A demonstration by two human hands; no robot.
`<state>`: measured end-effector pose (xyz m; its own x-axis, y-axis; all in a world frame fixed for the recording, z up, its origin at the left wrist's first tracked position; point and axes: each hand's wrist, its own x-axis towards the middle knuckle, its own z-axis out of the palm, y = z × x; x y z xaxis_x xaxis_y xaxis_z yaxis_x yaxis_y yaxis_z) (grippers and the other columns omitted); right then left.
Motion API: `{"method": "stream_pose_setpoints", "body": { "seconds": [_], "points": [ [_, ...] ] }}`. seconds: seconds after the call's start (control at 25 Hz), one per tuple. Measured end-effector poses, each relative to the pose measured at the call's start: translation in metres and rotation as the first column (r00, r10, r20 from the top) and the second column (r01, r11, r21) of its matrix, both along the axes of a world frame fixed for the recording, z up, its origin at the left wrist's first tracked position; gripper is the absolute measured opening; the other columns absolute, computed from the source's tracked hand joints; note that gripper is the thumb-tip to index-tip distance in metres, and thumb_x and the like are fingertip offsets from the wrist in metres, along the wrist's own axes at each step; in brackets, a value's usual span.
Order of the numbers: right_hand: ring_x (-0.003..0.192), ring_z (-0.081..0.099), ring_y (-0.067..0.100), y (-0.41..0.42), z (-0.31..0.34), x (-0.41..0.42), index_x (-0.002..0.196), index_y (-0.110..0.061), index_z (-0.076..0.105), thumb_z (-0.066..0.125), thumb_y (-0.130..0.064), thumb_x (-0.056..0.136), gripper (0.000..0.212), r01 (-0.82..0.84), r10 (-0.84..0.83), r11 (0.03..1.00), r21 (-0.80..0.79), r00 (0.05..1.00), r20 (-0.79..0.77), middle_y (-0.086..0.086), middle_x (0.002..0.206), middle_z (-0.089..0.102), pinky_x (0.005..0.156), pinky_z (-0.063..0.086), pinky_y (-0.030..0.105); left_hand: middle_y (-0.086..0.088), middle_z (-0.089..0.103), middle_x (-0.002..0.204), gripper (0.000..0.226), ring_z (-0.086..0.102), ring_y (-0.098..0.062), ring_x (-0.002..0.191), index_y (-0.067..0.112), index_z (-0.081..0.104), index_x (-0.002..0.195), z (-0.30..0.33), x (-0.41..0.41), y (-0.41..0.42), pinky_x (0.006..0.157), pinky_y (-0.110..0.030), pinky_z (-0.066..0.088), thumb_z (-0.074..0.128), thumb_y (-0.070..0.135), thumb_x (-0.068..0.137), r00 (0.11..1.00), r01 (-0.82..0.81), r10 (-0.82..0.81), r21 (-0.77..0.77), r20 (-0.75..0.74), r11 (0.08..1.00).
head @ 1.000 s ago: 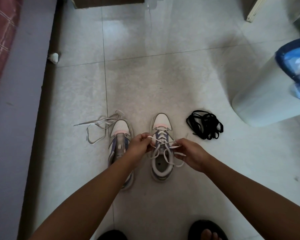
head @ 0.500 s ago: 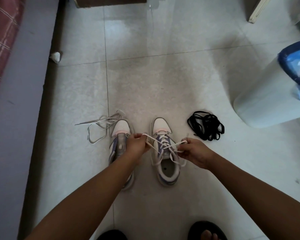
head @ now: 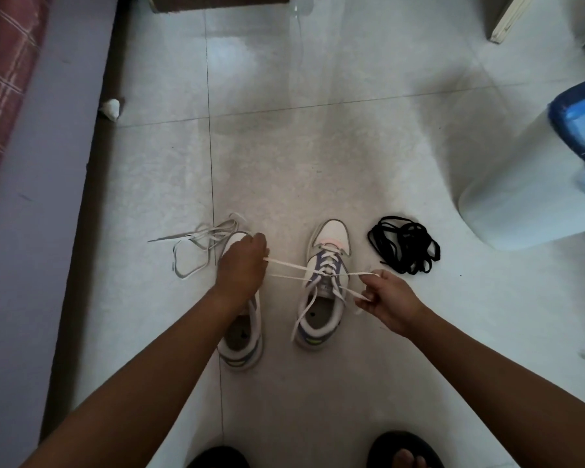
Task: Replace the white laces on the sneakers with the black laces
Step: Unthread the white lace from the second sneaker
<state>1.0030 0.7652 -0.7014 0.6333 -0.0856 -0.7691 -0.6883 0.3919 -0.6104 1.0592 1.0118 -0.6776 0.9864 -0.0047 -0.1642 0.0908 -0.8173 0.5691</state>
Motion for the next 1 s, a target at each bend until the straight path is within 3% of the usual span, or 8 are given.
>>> {"method": "stream_pose_setpoints", "body": {
  "seconds": [0.08, 0.16, 0.2, 0.48, 0.64, 0.72, 0.84, 1.0],
  "points": [
    [0.048, 0.047, 0.010, -0.001, 0.000, 0.002, 0.077, -0.014, 0.047, 0.053, -0.011, 0.093, 0.018, 0.019, -0.019, 1.000, -0.006, 1.000, 0.008, 0.003, 0.056, 0.044, 0.059, 0.051, 0.030, -0.010, 0.059, 0.072, 0.016, 0.057, -0.018, 0.061, 0.003, 0.058, 0.084, 0.005, 0.012, 0.000, 0.062, -0.033, 0.047, 0.051, 0.013, 0.095, 0.857, -0.513, 0.411, -0.446, -0.310, 0.733],
    [0.061, 0.061, 0.016, 0.003, 0.001, 0.001, 0.082, -0.013, 0.055, 0.052, -0.020, 0.095, 0.016, 0.073, -0.071, 0.990, 0.118, 0.997, -0.027, 0.006, 0.061, 0.059, 0.065, 0.054, 0.032, -0.005, 0.049, 0.053, 0.024, 0.050, -0.013, 0.046, 0.010, 0.051, 0.078, 0.006, 0.013, -0.001, 0.055, -0.029, 0.050, 0.042, 0.009, 0.100, 0.601, -0.798, 0.405, -0.545, -0.689, 0.257],
    [0.067, 0.067, 0.019, 0.006, 0.001, 0.001, 0.081, -0.013, 0.057, 0.051, -0.025, 0.096, 0.020, 0.111, -0.105, 0.975, 0.195, 0.994, -0.040, 0.008, 0.066, 0.065, 0.066, 0.056, 0.033, -0.004, 0.044, 0.051, 0.028, 0.046, -0.013, 0.046, 0.012, 0.048, 0.076, 0.004, 0.010, -0.001, 0.054, -0.029, 0.050, 0.037, 0.010, 0.102, 0.572, -0.819, 0.332, -0.544, -0.750, 0.183],
    [0.074, 0.072, 0.021, 0.016, 0.006, 0.011, 0.066, -0.016, 0.047, 0.045, -0.041, 0.096, 0.040, 0.188, -0.179, 0.921, 0.340, 0.982, -0.057, 0.007, 0.070, 0.067, 0.067, 0.059, 0.033, -0.003, 0.036, 0.046, 0.039, 0.030, -0.009, 0.031, 0.008, 0.055, 0.076, 0.004, 0.009, -0.008, 0.040, -0.018, 0.025, 0.031, 0.023, 0.103, 0.816, -0.515, 0.203, -0.521, -0.541, 0.681],
    [0.059, 0.063, 0.018, 0.013, 0.006, 0.012, 0.061, -0.016, 0.044, 0.045, -0.042, 0.096, 0.044, 0.107, -0.097, 0.945, 0.310, 0.994, -0.049, 0.004, 0.057, 0.054, 0.071, 0.057, 0.036, -0.003, 0.055, 0.083, 0.022, 0.053, -0.019, 0.076, 0.010, 0.059, 0.094, 0.000, 0.004, -0.010, 0.067, -0.029, 0.039, 0.039, 0.017, 0.099, 0.965, -0.089, 0.027, -0.229, -0.263, 0.969],
    [0.058, 0.058, 0.018, 0.013, 0.006, 0.012, 0.062, -0.015, 0.045, 0.046, -0.042, 0.095, 0.043, 0.079, -0.071, 0.953, 0.292, 0.997, -0.038, 0.004, 0.056, 0.051, 0.070, 0.058, 0.036, -0.006, 0.059, 0.100, 0.017, 0.055, -0.025, 0.095, 0.009, 0.058, 0.103, -0.005, -0.013, -0.008, 0.078, -0.030, 0.039, 0.044, 0.009, 0.094, 0.958, 0.218, -0.233, -0.107, -0.168, 0.970],
    [0.057, 0.055, 0.018, 0.012, 0.007, 0.012, 0.064, -0.015, 0.047, 0.045, -0.043, 0.096, 0.043, 0.055, -0.050, 0.959, 0.279, 0.998, -0.023, 0.004, 0.056, 0.049, 0.071, 0.058, 0.037, -0.012, 0.063, 0.117, 0.031, 0.054, -0.033, 0.114, 0.005, 0.062, 0.115, -0.017, -0.044, 0.001, 0.101, -0.043, 0.040, 0.057, 0.006, 0.085, 0.749, 0.639, -0.662, 0.294, -0.027, 0.711],
    [0.058, 0.050, 0.017, 0.012, 0.009, 0.012, 0.065, -0.015, 0.046, 0.045, -0.043, 0.096, 0.042, 0.047, -0.043, 0.965, 0.257, 0.999, -0.022, 0.003, 0.057, 0.046, 0.070, 0.057, 0.037, -0.015, 0.072, 0.098, 0.030, 0.065, -0.042, 0.097, 0.002, 0.074, 0.092, -0.011, -0.046, 0.045, 0.082, -0.054, 0.053, 0.048, 0.002, 0.076, 0.751, 0.476, -0.651, 0.589, 0.114, 0.653]
  ]
}}
